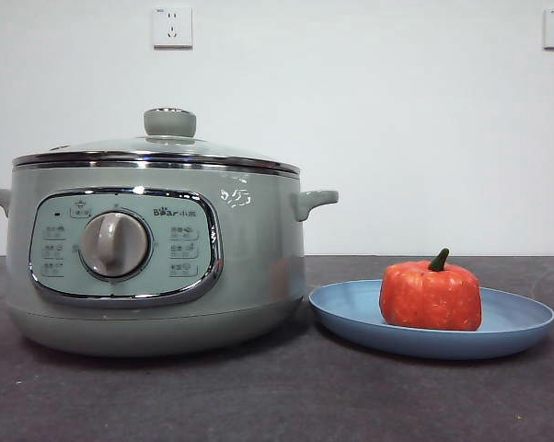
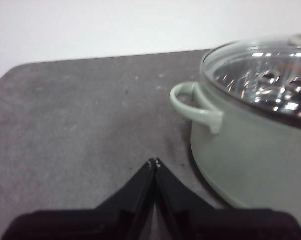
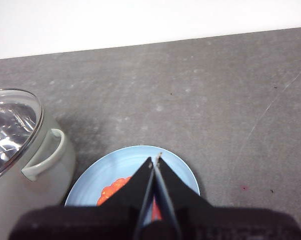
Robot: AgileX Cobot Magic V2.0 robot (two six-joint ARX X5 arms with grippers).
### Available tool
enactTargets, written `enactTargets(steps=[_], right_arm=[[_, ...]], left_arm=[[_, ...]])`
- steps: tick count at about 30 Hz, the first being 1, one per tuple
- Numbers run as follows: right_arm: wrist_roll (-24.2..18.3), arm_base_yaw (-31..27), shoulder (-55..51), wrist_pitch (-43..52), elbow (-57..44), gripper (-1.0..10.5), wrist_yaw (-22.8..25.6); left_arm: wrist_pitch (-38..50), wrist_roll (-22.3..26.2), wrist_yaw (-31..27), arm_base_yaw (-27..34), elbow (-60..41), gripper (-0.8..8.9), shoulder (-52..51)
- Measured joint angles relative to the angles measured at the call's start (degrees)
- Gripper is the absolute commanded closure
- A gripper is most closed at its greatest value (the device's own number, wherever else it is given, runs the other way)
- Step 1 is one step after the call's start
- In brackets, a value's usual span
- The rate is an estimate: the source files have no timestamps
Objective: Take the pumpkin out from the steamer,put the pumpkin in the blue plate,close the lid
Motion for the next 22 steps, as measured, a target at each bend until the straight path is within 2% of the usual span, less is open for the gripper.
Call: enactTargets(steps=[22], right_arm=[[0.02, 0.0, 0.0, -0.02, 0.0, 9.6, 0.0]], left_arm=[[0.76, -0.92, 0.04, 0.24, -2.84, 8.17, -0.2]])
